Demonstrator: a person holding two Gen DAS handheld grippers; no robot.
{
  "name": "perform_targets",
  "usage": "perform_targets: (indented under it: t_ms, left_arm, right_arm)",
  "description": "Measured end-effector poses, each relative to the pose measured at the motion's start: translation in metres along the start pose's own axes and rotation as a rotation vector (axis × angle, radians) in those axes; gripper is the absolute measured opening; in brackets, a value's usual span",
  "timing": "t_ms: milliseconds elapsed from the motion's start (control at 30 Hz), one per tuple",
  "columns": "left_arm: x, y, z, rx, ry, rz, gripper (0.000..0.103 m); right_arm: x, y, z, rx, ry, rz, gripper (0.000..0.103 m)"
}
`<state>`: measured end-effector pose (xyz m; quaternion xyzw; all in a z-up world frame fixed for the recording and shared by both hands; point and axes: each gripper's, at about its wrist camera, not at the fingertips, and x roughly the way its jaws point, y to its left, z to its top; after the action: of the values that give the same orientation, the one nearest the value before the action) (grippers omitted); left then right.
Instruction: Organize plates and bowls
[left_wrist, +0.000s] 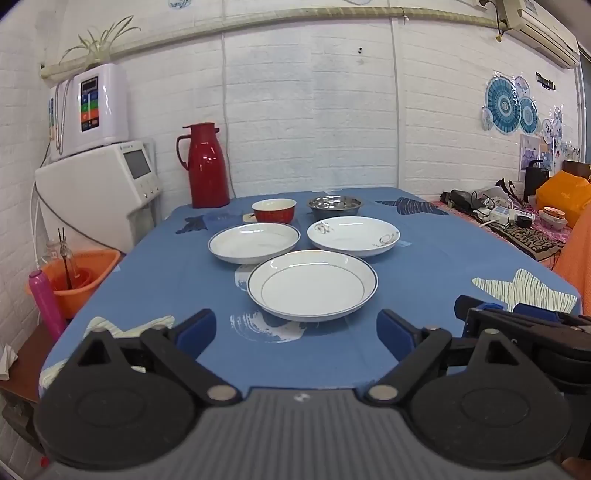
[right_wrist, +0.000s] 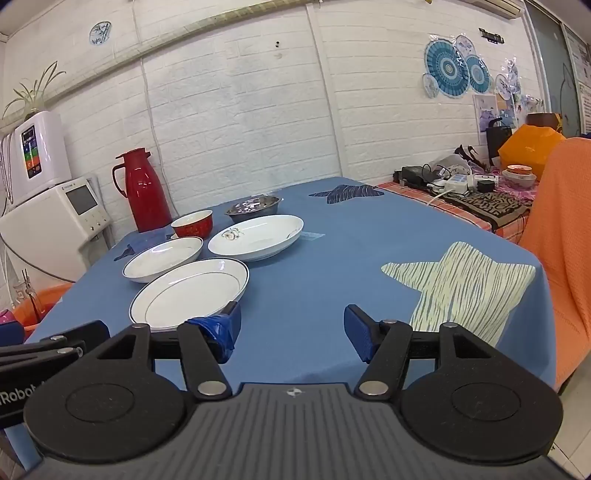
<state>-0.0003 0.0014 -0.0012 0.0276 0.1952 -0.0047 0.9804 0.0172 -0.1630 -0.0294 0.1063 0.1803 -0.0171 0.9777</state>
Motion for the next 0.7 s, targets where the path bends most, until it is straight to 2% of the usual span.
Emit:
perform_targets:
  t_ms: [267, 700]
  left_arm:
    - [-0.0001, -0.0010, 0.0006, 0.005, 0.001, 0.003, 0.090]
    - [-0.0018, 0.0002, 0.0030, -0.003, 0.000, 0.003, 0.090]
  right_arm:
    - [0.0004, 0.0000, -0.0032, -0.011, -0.002, 0.002, 0.048]
    - [0.0007, -0.0007, 0.0004, 0.009, 0.009, -0.057, 0.049]
